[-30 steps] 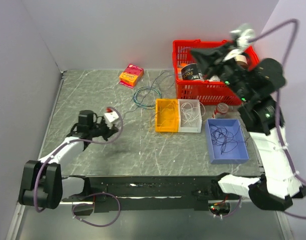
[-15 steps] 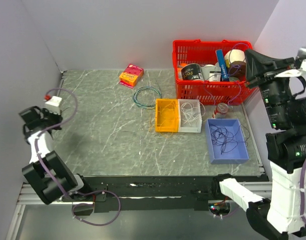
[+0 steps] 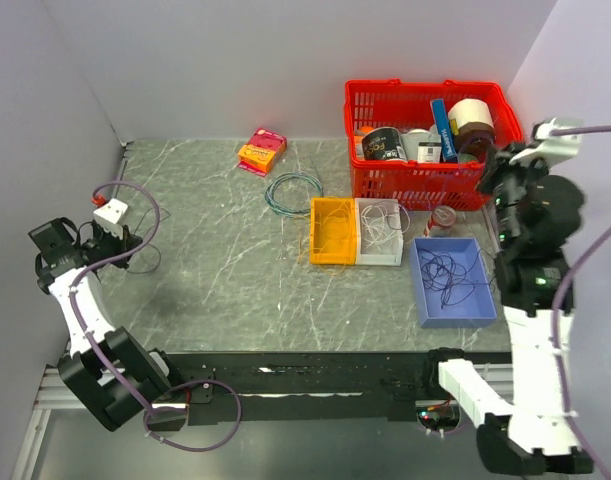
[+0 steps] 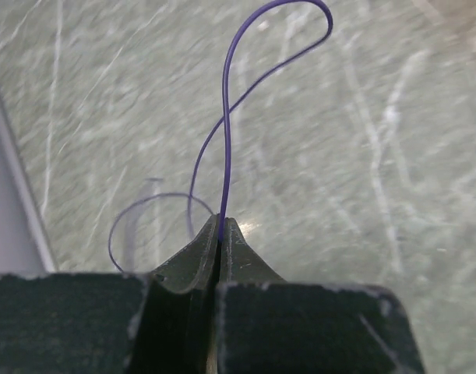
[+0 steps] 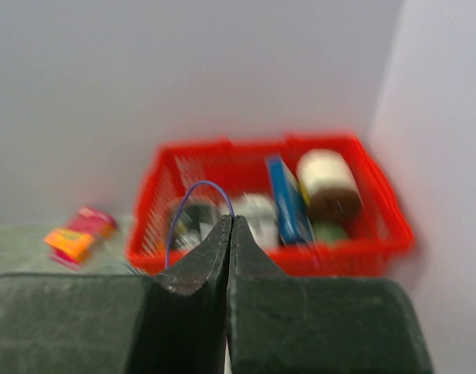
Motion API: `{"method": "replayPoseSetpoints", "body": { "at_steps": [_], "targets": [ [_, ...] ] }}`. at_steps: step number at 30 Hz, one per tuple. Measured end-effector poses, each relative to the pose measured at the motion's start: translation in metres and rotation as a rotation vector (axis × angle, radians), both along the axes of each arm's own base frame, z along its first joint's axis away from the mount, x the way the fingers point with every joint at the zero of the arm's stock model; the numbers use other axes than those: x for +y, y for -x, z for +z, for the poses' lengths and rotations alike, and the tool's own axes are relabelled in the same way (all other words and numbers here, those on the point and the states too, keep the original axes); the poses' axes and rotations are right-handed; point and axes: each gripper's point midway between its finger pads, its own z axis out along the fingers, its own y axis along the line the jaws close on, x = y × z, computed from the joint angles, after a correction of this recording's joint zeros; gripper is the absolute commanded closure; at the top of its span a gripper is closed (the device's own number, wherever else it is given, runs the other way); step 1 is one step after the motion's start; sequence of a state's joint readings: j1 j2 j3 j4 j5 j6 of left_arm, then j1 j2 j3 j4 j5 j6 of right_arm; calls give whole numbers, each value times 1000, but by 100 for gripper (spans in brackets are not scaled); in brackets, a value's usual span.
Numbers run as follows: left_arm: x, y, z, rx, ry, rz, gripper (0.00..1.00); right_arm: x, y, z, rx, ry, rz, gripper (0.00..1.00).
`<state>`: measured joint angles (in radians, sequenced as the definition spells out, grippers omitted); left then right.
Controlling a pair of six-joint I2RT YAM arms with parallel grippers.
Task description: Untangle the cables
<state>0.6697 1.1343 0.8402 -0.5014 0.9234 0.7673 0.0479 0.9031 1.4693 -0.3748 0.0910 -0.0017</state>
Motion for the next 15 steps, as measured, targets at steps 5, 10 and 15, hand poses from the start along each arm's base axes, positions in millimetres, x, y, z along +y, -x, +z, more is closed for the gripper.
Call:
{"method": "replayPoseSetpoints", "body": {
  "at_steps": [5, 10, 15],
  "targets": [
    [-19, 4, 26, -40, 48, -86, 99, -53, -11, -117, 229, -83, -199, 100],
    [-32, 8, 45, -72, 73, -154, 99, -91, 6, -178, 319, -193, -333, 100],
    [-40, 12, 48, -74, 99, -186, 99, -90, 11, -182, 271, -279, -308, 100]
  ]
}}
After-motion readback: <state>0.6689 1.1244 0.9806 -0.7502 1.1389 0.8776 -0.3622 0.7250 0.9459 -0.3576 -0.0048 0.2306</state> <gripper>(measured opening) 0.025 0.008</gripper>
